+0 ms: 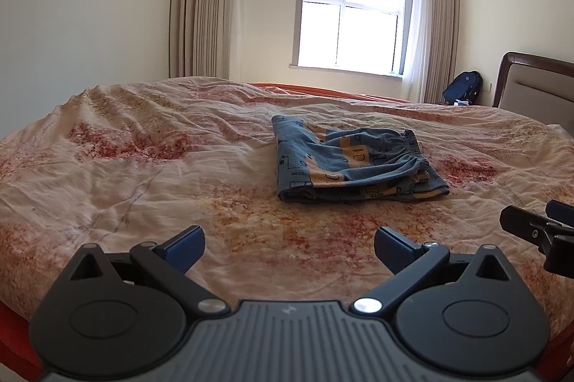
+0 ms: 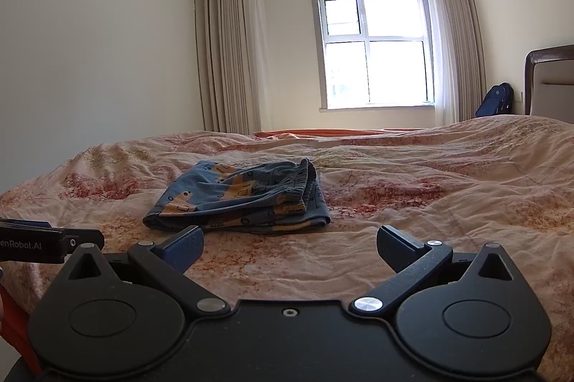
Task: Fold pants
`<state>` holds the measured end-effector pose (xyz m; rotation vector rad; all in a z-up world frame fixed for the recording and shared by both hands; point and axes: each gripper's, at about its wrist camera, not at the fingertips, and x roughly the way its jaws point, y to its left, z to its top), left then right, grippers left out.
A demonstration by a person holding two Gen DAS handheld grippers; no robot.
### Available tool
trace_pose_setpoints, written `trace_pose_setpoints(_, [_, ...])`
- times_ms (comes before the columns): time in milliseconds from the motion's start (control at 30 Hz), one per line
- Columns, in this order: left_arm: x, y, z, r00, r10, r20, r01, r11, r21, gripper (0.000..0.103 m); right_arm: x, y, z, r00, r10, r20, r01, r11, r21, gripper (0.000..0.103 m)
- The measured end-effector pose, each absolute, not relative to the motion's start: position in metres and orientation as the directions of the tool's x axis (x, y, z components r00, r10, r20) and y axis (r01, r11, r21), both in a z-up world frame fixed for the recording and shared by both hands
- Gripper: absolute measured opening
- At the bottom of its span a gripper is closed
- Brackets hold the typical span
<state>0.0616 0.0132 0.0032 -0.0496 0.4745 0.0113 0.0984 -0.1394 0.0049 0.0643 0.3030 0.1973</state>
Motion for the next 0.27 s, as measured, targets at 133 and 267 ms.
trace_pose_setpoints(133, [0.0641,0.0132,0.0015,0.888,-0.008,-0.460,-0.018,0.998,-0.052,0.103,0.1012,-0.1390,0.0033,0.932,0.204,-0.298,-0.184,0.978,0.095,0.103])
trace_pose_setpoints(267, [0.0670,0.0135,0.0012,0.884,-0.003,-0.468,-0.025,0.998,-0.053,0.103,0.1036,-0.1391,0.0014,0.928,0.209,-0.308,-0.187,0.977,0.099,0.103])
